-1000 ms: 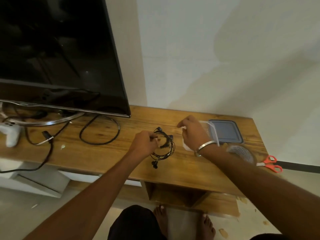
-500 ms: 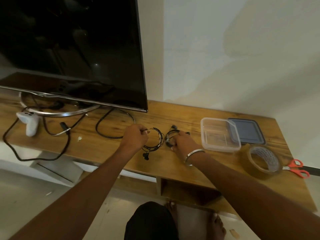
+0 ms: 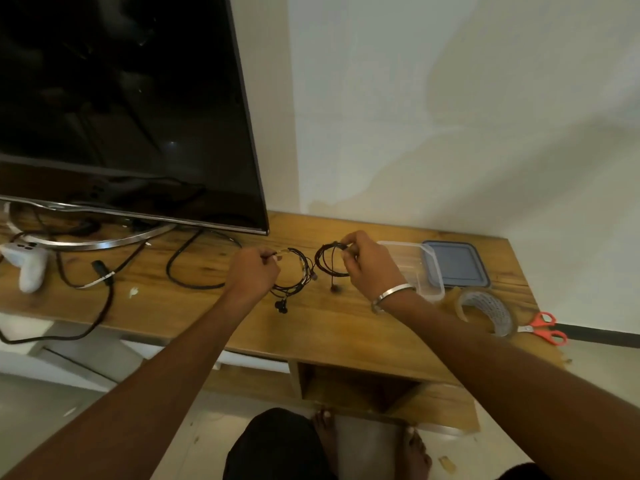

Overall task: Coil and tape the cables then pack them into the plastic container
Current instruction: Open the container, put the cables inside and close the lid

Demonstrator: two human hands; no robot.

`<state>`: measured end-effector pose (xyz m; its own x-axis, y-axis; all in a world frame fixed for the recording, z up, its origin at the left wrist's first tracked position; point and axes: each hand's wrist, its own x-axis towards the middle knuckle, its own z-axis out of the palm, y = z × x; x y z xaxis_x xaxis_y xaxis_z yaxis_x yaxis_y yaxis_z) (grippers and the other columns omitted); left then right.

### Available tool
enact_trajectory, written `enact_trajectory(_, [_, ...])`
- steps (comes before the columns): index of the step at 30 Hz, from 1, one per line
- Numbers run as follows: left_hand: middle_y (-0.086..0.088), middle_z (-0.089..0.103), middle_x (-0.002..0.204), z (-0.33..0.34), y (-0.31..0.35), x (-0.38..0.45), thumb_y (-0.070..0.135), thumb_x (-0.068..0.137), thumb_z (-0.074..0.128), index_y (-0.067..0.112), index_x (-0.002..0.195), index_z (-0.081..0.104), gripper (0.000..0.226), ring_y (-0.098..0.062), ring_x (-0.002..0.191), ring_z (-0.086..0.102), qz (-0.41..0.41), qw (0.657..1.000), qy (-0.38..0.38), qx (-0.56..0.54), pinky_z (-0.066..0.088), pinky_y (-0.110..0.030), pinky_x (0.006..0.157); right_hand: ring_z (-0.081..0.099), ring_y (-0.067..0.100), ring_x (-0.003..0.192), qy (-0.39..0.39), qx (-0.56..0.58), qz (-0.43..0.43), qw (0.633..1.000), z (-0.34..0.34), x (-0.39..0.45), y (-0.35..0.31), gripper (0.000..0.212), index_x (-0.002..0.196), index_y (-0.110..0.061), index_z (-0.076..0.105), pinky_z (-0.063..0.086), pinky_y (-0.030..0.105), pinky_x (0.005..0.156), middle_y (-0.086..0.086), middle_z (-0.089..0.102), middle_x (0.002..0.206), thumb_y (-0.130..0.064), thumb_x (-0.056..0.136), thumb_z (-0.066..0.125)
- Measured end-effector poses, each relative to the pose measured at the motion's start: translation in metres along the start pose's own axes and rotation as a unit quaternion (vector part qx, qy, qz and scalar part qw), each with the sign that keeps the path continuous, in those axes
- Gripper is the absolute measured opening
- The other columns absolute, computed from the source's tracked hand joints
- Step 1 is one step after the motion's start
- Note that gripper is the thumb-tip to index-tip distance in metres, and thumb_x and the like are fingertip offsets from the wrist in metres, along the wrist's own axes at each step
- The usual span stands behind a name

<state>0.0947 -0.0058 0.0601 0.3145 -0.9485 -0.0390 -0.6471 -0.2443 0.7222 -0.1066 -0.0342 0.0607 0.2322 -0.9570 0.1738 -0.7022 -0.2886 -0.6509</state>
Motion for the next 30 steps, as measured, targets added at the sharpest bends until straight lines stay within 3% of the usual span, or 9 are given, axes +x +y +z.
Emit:
enact_trajectory(3, [-0.009,0.07,0.1,0.008,0.022,-0.002,0.013,0.098,0.052,0.008,0.12,0.065,0.026,-0.018,0.078,0.063,0.008,1.0,-0.007,-0.017,0.057,-0.035,0.07,0.053,0.009,0.063,0.061,0.016,0.013,0.998,-0.03,0.001,0.008,0.019,0.113,-0.008,0.053,0.038,0.013,0.053,-0.004,0.059,0.077,-0.012,0.096,0.045])
enact_trajectory(7, [-0.006,0.069,0.1,0.022,0.049,-0.004,0.013,0.098,0.052,0.008,0.121,0.064,0.026,-0.011,0.073,0.06,0.024,0.999,-0.016,-0.035,0.056,-0.031,0.066,0.06,0.018,0.075,0.149,0.038,0.042,0.987,-0.063,-0.001,0.027,0.019,0.112,-0.008,0.053,0.05,0.029,0.067,0.006,0.064,0.086,-0.013,0.097,0.043])
enact_trajectory(11, [-0.008,0.07,0.104,0.037,0.071,-0.003,0.012,0.099,0.051,0.008,0.117,0.066,0.024,-0.014,0.075,0.061,0.032,0.997,-0.031,-0.064,0.057,-0.034,0.072,0.058,0.016,0.078,0.211,0.063,0.099,0.97,-0.092,-0.001,0.046,0.022,0.115,-0.007,0.053,0.046,0.023,0.067,0.005,0.064,0.088,-0.013,0.099,0.041])
enact_trajectory(14, [-0.008,0.069,0.098,0.049,0.081,-0.001,0.013,0.099,0.051,0.009,0.112,0.068,0.022,-0.015,0.07,0.059,0.02,0.996,-0.041,-0.081,0.058,-0.036,0.07,0.058,0.017,0.079,0.229,0.087,0.135,0.96,-0.101,0.0,0.061,0.022,0.116,-0.006,0.053,0.05,0.026,0.07,0.008,0.064,0.089,-0.013,0.099,0.039])
enact_trajectory(21, [-0.005,0.07,0.099,0.067,0.09,-0.001,0.012,0.099,0.052,0.008,0.108,0.068,0.02,-0.01,0.063,0.058,0.02,0.995,-0.049,-0.087,0.056,-0.026,0.056,0.055,0.017,0.084,0.144,0.061,0.208,0.966,-0.084,-0.007,0.082,0.023,0.116,-0.006,0.053,0.042,0.025,0.078,0.007,0.064,0.095,-0.014,0.099,0.039])
enact_trajectory(25, [-0.009,0.07,0.098,0.078,0.093,0.001,0.011,0.098,0.052,0.008,0.113,0.067,0.021,-0.009,0.062,0.058,0.022,0.994,-0.06,-0.092,0.056,-0.025,0.056,0.06,0.028,0.098,0.073,0.033,0.225,0.971,-0.064,-0.004,0.09,0.024,0.115,-0.004,0.056,0.043,0.028,0.082,0.014,0.064,0.106,-0.011,0.097,0.043])
enact_trajectory(30, [-0.002,0.063,0.094,0.093,0.101,0.005,0.013,0.098,0.055,0.008,0.116,0.067,0.023,-0.008,0.063,0.059,0.021,0.992,-0.063,-0.103,0.06,-0.028,0.061,0.062,0.028,0.093,-0.001,-0.067,0.247,0.967,-0.051,0.0,0.094,0.02,0.106,-0.002,0.063,0.049,0.031,0.08,0.015,0.066,0.103,-0.007,0.092,0.05])
